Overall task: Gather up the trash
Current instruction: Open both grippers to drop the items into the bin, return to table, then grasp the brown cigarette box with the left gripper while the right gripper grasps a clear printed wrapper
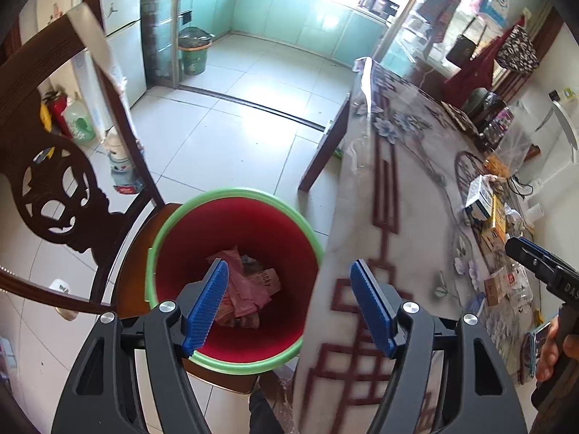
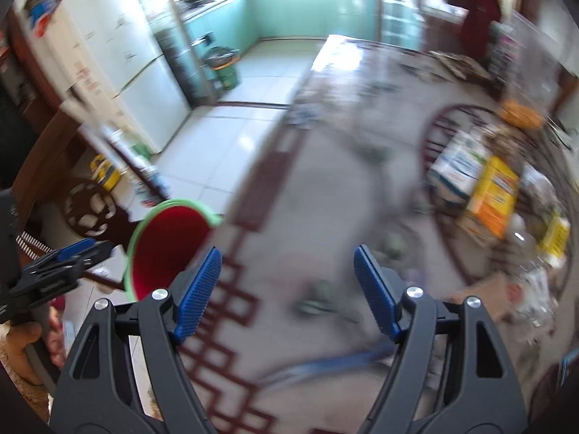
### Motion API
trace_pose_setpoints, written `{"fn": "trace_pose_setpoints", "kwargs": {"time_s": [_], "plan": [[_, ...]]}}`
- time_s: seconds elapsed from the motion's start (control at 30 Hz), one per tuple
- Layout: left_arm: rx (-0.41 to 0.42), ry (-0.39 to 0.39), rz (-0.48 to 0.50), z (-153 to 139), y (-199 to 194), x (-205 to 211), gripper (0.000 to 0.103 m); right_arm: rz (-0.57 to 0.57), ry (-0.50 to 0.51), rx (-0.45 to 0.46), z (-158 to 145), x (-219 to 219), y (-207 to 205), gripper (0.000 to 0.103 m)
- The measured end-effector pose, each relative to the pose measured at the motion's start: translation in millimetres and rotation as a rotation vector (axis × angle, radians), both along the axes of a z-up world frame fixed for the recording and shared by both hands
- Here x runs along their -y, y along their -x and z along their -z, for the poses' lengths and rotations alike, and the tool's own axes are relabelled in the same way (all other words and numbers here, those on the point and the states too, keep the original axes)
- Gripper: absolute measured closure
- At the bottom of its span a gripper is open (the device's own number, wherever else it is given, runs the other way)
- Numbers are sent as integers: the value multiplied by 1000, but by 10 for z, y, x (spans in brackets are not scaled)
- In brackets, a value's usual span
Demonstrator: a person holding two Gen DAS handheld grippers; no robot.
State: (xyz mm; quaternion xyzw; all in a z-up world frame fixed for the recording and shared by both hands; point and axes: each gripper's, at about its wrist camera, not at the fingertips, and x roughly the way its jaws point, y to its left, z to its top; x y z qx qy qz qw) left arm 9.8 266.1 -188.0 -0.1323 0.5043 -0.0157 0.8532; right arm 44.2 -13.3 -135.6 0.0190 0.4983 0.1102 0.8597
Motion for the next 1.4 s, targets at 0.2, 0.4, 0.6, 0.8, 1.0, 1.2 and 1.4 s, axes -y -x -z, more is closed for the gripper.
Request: {"fn": "trace_pose_setpoints", "kwargs": {"time_s": [0.2,0.4,0.6,0.8,1.0,1.2,1.4], "plan": [[1,6,64,-31,-50,402,36,189,44,-22,74,979,160,29],[1,-4,120,-45,-69,889,36,369,88,-32,77,2032,419,29],[5,-1,193,-92,-60,1568,36,504,112,-93,231,3018,687,33],[31,-10,321,-170,-46,2381,36,444,97,-192,581,3340,685,45],[24,-30,504,-140,-67,3246,35,332,35,-257,896,3317,491,83],[-19,-69,613,0,-156,3793,31,284,-4,-216,820,3384,338,88],[-68,-198,755,277,-295,4229,29,321,-37,-119,528,3585,248,88]]}}
